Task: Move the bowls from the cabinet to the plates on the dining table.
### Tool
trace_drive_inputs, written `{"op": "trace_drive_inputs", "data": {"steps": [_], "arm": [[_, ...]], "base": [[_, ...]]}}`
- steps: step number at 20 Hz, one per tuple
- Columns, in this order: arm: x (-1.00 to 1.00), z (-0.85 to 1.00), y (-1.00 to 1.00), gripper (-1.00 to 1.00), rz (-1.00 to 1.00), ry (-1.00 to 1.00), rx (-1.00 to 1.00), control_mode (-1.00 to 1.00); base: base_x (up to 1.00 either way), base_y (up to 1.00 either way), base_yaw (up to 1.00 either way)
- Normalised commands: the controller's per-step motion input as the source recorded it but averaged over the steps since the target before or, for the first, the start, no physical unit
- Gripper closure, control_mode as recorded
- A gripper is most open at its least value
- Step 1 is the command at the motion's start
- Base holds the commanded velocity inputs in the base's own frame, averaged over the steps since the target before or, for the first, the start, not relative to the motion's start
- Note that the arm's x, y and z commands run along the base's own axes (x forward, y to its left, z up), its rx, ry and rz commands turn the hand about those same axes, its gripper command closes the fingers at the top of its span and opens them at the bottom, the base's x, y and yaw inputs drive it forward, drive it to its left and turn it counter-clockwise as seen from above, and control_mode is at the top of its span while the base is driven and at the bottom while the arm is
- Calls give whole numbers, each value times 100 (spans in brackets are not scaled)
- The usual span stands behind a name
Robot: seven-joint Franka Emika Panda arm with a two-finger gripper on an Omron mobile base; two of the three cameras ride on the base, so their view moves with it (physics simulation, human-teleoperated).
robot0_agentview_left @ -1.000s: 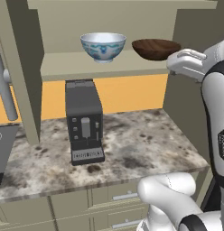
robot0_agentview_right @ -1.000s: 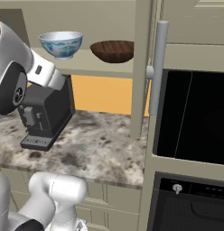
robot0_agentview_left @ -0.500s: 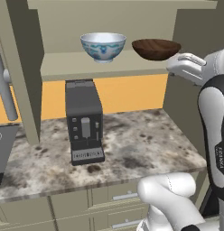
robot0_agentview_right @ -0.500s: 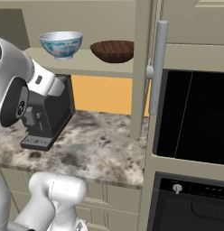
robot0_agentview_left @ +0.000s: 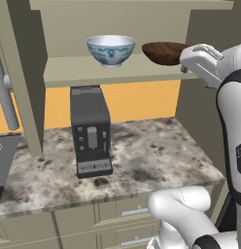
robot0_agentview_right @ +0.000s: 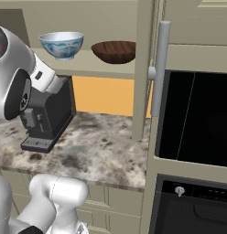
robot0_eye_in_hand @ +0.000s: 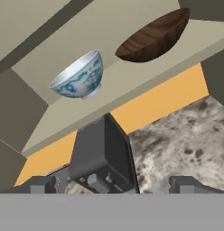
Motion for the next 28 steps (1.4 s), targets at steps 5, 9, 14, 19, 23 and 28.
{"op": "trace_drive_inputs", "data": {"steps": [5,9,14,19,23,28], "arm": [[0,24,8,-100,0,14,1,-100],[1,-10,17,-100,0,3,0,-100],[23,-15,7,-100,0,-2,1,-100],[27,-11,5,-100,-2,-8,0,-100],[26,0,6,-100,-6,-12,0,-100],[14,2,13,-100,-7,-7,0,-100]], "base": [[0,0,0],[0,0,0],[0,0,0],[0,0,0],[0,0,0],[0,0,0]]}}
